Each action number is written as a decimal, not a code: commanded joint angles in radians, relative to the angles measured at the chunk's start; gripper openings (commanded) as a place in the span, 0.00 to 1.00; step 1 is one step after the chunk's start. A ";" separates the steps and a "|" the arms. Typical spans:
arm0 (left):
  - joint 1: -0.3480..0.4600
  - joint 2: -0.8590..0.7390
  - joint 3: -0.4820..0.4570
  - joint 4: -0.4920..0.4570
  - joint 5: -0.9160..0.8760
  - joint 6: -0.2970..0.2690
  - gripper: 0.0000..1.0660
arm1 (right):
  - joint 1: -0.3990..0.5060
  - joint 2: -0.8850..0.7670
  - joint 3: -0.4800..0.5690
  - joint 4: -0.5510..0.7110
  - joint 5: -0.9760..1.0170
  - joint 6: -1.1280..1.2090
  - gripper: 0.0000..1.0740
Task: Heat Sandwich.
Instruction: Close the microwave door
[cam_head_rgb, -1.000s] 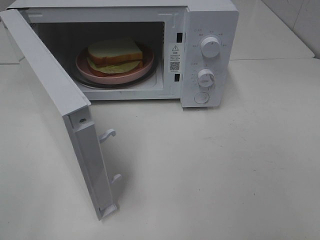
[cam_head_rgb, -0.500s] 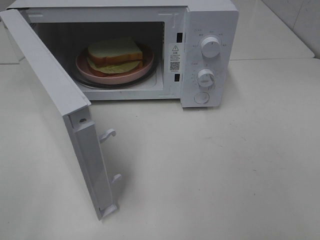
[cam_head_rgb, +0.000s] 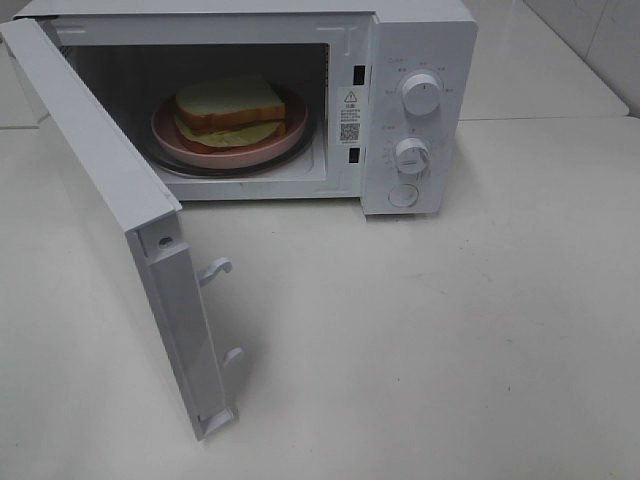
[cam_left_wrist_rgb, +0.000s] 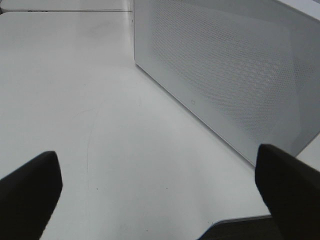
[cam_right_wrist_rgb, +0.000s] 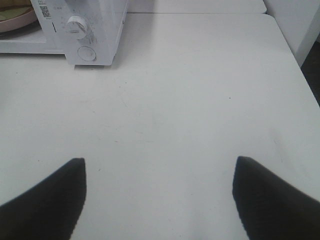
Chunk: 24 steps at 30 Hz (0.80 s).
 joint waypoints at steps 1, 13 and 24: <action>-0.006 -0.015 0.000 -0.003 -0.012 -0.005 0.91 | -0.007 -0.027 0.000 0.002 -0.016 0.000 0.71; -0.006 -0.015 0.000 -0.003 -0.012 -0.005 0.91 | -0.007 -0.027 0.000 0.002 -0.016 0.000 0.71; -0.006 -0.006 -0.001 -0.004 -0.014 -0.007 0.91 | -0.007 -0.027 0.000 0.002 -0.016 0.000 0.71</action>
